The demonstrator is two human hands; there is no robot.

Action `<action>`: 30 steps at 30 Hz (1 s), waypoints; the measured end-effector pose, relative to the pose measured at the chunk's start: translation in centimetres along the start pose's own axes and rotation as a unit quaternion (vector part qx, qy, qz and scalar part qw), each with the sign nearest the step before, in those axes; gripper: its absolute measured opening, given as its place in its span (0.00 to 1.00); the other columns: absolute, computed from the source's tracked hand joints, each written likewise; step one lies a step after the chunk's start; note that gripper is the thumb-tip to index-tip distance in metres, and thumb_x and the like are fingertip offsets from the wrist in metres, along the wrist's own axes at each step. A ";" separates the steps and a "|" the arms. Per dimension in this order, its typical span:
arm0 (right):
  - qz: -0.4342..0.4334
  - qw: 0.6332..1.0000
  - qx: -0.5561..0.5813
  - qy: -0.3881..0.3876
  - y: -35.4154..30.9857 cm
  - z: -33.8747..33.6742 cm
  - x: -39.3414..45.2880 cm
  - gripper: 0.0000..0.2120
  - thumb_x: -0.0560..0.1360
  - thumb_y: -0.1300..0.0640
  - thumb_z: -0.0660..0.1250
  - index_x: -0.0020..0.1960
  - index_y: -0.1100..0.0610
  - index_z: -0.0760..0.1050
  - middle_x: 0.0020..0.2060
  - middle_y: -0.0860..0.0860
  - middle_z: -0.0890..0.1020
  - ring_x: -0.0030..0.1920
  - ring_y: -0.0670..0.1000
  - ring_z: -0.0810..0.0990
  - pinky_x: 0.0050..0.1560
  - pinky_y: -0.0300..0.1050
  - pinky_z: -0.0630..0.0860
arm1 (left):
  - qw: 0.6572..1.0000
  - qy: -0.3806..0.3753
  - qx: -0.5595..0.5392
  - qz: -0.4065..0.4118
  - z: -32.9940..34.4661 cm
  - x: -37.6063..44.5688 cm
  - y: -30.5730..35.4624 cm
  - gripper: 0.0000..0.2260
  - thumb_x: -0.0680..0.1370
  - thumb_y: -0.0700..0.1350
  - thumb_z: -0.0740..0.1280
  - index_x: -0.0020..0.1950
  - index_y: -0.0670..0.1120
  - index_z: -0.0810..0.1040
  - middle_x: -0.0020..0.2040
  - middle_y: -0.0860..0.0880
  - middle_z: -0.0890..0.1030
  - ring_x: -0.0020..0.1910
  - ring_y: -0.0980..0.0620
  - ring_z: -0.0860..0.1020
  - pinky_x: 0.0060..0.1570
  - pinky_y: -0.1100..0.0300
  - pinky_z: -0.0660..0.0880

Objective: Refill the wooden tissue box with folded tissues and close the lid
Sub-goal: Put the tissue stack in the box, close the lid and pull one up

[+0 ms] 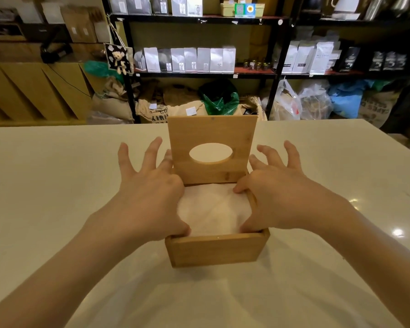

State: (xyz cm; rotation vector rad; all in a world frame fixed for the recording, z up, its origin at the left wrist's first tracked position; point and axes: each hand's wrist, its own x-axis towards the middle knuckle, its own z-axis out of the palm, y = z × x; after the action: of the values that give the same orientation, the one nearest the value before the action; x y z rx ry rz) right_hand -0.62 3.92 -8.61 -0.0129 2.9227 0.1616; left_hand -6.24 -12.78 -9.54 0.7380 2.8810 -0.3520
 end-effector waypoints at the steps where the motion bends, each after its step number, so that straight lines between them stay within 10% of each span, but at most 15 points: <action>1: 0.001 1.000 -0.016 0.008 -0.2 0.2 0.1 0.27 0.67 0.43 0.69 0.64 0.48 0.72 0.73 0.57 0.58 0.74 0.60 0.41 0.67 0.66 0.29 | 1.000 -0.002 0.007 0.002 0.0 0.1 0.1 0.26 0.65 0.65 0.67 0.60 0.55 0.76 0.77 0.48 0.46 0.72 0.42 0.30 0.62 0.31 0.30; 14: 0.054 0.940 0.292 0.169 -0.7 1.0 0.8 0.06 0.66 0.43 0.70 0.43 0.40 0.81 0.67 0.47 0.70 0.72 0.50 0.53 0.70 0.55 0.44 | 0.980 0.107 -0.167 -0.035 0.0 0.2 0.4 0.15 0.67 0.65 0.65 0.50 0.63 0.80 0.77 0.54 0.53 0.75 0.47 0.37 0.67 0.35 0.36; 25: 0.038 0.972 0.204 0.112 -1.2 2.5 1.4 0.15 0.66 0.39 0.68 0.52 0.37 0.78 0.67 0.46 0.66 0.73 0.53 0.48 0.72 0.58 0.41 | 0.981 0.040 -0.188 -0.037 1.1 1.5 0.7 0.14 0.67 0.61 0.68 0.51 0.62 0.80 0.76 0.55 0.54 0.74 0.47 0.36 0.66 0.33 0.35; 30: 0.022 0.933 0.347 0.095 0.3 1.6 0.6 0.12 0.66 0.44 0.70 0.50 0.37 0.78 0.69 0.43 0.67 0.72 0.50 0.52 0.70 0.54 0.45 | 0.989 0.027 -0.140 -0.034 0.7 0.7 -0.5 0.17 0.68 0.64 0.66 0.55 0.64 0.77 0.77 0.51 0.50 0.74 0.47 0.36 0.66 0.33 0.35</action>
State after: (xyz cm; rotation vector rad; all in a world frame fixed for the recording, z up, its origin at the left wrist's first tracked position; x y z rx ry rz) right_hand -0.89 4.38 -10.26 0.1562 2.9908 -0.9115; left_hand -6.99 -13.10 -10.30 0.6090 2.9236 0.0661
